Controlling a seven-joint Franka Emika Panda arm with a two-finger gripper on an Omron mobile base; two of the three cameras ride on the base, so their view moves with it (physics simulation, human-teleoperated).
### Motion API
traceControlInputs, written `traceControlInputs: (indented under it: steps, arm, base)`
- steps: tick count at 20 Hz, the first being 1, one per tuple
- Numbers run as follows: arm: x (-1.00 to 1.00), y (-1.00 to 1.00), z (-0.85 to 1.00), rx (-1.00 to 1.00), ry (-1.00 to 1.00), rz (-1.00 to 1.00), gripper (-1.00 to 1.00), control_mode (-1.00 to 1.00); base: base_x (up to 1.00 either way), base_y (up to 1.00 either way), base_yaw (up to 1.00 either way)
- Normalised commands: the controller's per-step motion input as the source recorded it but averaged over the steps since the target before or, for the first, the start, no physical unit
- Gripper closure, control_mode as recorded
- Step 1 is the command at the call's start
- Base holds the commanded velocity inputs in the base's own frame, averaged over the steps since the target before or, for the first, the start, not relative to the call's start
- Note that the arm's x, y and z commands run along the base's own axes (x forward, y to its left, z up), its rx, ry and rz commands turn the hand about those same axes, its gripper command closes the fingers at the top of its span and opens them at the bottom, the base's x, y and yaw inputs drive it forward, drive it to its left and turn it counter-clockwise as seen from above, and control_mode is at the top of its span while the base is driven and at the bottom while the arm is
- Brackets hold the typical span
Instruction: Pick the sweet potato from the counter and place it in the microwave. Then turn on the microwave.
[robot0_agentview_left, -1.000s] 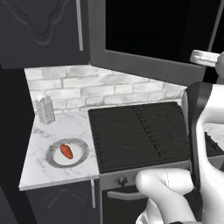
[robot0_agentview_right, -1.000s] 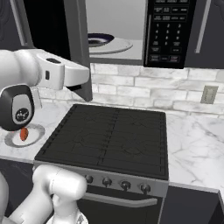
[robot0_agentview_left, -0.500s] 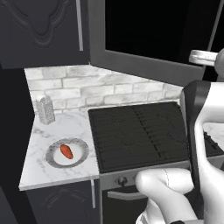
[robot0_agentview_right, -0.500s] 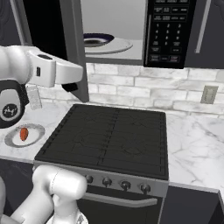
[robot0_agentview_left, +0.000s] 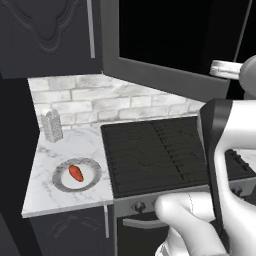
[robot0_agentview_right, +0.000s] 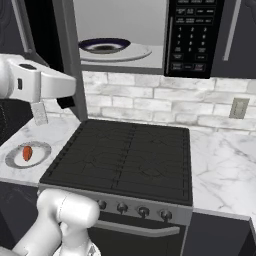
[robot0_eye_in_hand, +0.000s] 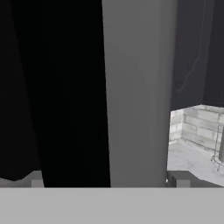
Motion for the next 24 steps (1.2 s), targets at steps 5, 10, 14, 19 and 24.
traceControlInputs:
  steps: [5, 10, 14, 19, 24]
  arm:
    - [-0.53, 0.0, 0.2, 0.0, 0.0, 0.0, -1.0, -1.0]
    - [-0.02, 0.13, 0.05, 0.0, 0.01, 0.02, -1.0, -1.0]
    - [-0.47, 0.16, 0.13, 0.0, 0.0, 0.0, -1.0, -1.0]
    - [-0.91, 0.02, 0.27, -0.01, 0.0, 0.0, -1.0, -1.0]
    - [-0.92, -0.36, 0.28, 0.0, 0.02, -0.01, -1.0, -1.0]
  base:
    - [0.0, 0.0, 0.0]
    - [0.0, 0.0, 0.0]
    - [0.0, 0.0, 0.0]
    - [0.0, 0.0, 0.0]
    - [0.0, 0.0, 0.0]
